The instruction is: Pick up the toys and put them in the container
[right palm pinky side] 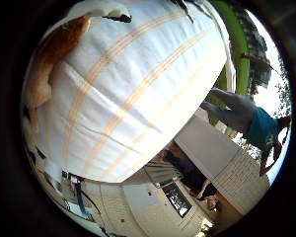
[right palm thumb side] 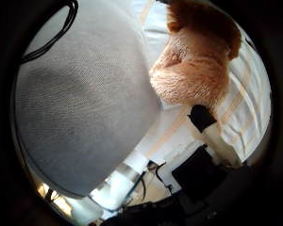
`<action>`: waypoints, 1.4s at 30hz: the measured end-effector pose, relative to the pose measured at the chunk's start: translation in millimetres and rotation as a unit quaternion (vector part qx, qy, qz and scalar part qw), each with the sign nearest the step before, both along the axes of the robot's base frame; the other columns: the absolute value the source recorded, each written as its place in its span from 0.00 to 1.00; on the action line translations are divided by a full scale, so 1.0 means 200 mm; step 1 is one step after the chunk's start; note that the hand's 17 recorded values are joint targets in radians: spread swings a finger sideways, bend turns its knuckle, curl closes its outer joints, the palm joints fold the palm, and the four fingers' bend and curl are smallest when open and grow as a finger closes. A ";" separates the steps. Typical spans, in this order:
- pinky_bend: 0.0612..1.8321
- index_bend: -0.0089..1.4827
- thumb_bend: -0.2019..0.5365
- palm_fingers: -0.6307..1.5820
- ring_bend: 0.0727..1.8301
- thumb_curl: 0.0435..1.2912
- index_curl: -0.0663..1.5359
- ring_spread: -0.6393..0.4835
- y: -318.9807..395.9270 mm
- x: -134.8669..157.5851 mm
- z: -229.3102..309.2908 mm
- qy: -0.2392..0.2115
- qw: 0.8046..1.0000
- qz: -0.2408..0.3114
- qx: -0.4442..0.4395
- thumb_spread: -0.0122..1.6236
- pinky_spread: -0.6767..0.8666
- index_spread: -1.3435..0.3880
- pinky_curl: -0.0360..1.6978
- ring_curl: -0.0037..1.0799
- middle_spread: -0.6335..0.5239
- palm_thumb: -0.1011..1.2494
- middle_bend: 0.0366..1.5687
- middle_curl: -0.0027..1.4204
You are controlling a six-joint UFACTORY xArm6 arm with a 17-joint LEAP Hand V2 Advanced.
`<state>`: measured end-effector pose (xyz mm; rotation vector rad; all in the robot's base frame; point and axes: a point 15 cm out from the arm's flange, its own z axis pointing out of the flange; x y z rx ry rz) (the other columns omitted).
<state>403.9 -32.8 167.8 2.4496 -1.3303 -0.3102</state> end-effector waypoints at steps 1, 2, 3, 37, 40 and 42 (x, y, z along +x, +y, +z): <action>0.26 0.14 0.24 0.30 0.13 0.31 0.22 0.78 -0.01 0.00 -0.02 0.004 1.000 0.001 -0.008 0.67 0.69 0.57 0.15 0.29 0.55 0.70 0.08 0.22; 0.25 0.14 0.24 0.30 0.13 0.31 0.22 0.78 -0.02 -0.01 -0.04 0.009 1.000 0.002 -0.013 0.67 0.69 0.57 0.15 0.29 0.54 0.70 0.08 0.22; 0.24 0.16 0.24 0.31 0.12 0.31 0.23 0.78 -0.02 -0.01 -0.06 0.012 1.000 0.002 -0.015 0.67 0.69 0.58 0.15 0.28 0.54 0.70 0.09 0.22; 0.84 0.45 0.25 0.67 0.77 0.48 0.41 0.48 -0.35 -0.45 0.79 -0.082 0.992 -0.094 0.013 0.71 0.55 0.25 0.44 0.77 0.33 0.81 0.74 0.71; 0.85 0.46 0.25 0.66 0.78 0.49 0.45 0.47 -0.33 -0.47 0.82 -0.085 0.992 -0.088 0.015 0.71 0.54 0.24 0.46 0.78 0.33 0.80 0.76 0.73; 0.86 0.47 0.25 0.65 0.79 0.50 0.48 0.47 -0.32 -0.47 0.82 -0.086 0.992 -0.087 0.017 0.71 0.54 0.23 0.47 0.79 0.33 0.79 0.77 0.74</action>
